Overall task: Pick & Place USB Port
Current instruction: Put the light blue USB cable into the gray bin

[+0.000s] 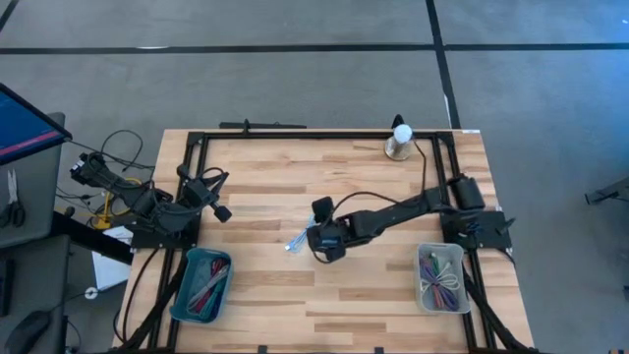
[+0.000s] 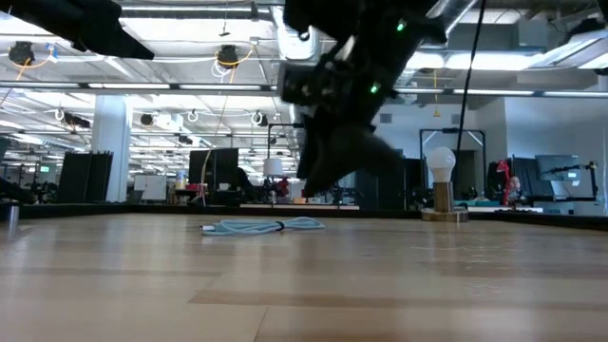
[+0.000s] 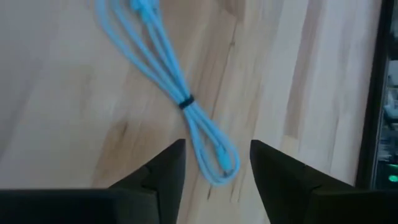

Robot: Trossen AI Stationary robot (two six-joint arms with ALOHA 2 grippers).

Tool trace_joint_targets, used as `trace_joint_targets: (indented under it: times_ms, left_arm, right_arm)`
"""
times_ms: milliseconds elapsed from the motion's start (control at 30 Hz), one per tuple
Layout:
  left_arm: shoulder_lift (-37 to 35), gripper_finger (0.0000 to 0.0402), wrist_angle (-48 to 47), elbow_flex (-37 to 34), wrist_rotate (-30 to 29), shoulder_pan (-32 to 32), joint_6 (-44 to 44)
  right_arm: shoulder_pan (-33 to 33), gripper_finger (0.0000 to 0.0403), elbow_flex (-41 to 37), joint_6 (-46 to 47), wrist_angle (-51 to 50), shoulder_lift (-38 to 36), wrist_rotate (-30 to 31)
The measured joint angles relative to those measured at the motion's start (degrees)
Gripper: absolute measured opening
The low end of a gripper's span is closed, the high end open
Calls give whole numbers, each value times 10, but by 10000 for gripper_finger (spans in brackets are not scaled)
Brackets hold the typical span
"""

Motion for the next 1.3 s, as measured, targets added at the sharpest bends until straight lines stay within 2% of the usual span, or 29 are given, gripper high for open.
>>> trace_joint_targets:
  times_ms: [167,433,833,1133,1300]
  left_arm:
    - [0,12,0,0,0,0,0]
    - [0,12,0,0,0,0,0]
    - [0,12,0,0,0,0,0]
    - [0,12,0,0,0,0,0]
    - [0,12,0,0,0,0,0]
  right_arm:
    - [-13,175,-1,-12,29,22,-17]
    - [-36,157,-1,-2,59,26,-103]
    - [-67,145,0,10,70,29,-165]
    - [-74,143,2,24,79,76,-177]
    - [-73,114,1,24,84,77,-177]
